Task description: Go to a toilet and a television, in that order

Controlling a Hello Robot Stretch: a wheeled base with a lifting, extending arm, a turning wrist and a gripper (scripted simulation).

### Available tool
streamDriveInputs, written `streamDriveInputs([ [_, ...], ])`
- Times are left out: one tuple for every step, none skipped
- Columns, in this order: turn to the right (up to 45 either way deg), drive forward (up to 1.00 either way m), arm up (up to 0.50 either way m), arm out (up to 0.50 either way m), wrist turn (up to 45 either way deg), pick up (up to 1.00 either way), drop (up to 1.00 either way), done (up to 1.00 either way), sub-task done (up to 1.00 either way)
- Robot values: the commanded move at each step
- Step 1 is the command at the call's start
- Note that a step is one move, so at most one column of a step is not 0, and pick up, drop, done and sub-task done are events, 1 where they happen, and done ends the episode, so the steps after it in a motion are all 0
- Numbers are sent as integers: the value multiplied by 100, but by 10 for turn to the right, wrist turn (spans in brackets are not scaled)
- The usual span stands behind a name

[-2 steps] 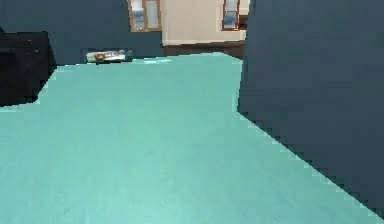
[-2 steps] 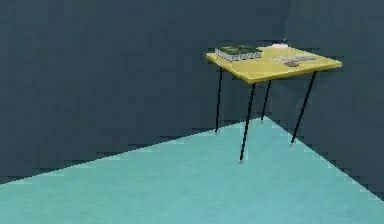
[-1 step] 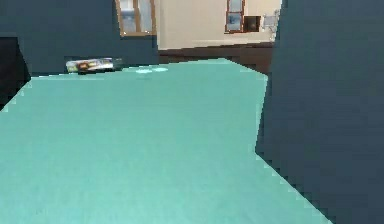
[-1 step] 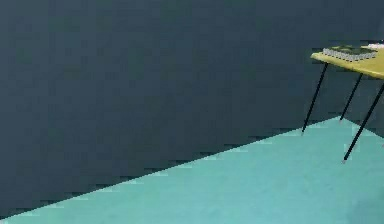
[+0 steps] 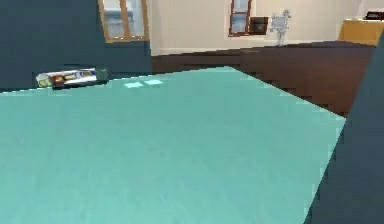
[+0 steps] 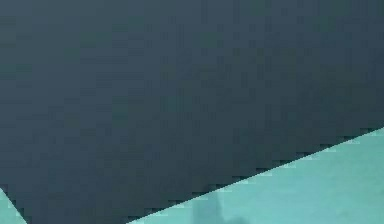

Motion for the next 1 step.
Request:
streamDriveInputs([
  [60,0,0,0,0,0,0,0,0],
])
